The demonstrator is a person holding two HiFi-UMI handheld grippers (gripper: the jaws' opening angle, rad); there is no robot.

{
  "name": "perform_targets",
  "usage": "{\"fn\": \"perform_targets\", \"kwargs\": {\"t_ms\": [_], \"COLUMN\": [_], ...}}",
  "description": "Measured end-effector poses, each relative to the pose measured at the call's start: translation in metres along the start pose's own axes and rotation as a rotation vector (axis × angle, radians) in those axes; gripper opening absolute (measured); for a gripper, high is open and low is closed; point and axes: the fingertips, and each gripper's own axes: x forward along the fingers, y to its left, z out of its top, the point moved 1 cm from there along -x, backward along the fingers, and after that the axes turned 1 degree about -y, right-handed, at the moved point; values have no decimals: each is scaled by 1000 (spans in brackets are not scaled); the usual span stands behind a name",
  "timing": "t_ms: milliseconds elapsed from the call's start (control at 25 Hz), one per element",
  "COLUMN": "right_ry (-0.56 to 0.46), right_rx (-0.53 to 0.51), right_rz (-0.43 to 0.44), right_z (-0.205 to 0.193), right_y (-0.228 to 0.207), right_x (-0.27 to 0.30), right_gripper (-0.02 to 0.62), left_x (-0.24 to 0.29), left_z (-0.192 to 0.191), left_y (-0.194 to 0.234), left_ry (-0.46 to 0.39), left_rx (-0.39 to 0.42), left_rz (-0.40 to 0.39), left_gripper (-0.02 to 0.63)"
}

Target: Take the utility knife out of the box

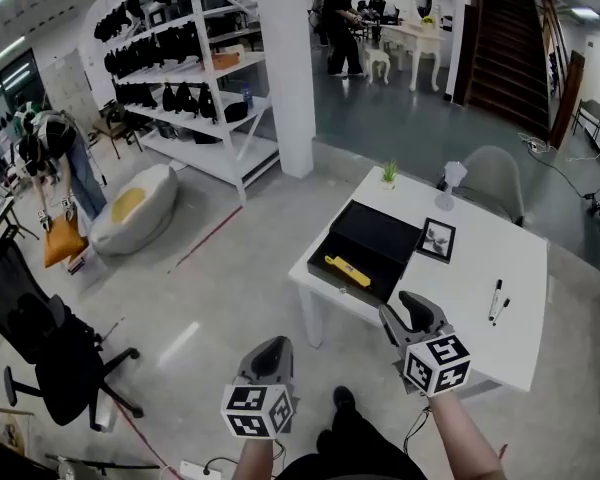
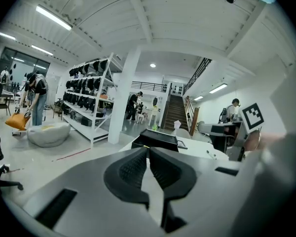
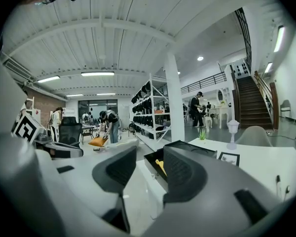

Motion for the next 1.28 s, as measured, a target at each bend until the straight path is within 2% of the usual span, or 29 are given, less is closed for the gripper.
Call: {"fn": "perform_targets", "kwargs": {"t_ms": [680, 1280], "right_ry": [50, 180], "right_rx": [-103, -185], "right_rz": [97, 226], "right_z": [12, -22], "right_y": [-50, -47], "right_x": [124, 204], "right_gripper": [160, 153], "left_x": [98, 123], "left_z": [31, 29], "left_y": [50, 87], "left_ry": [-9, 9], "left_rx": [-29, -80], "left_rz": [87, 207], "left_gripper": [23, 22]}}
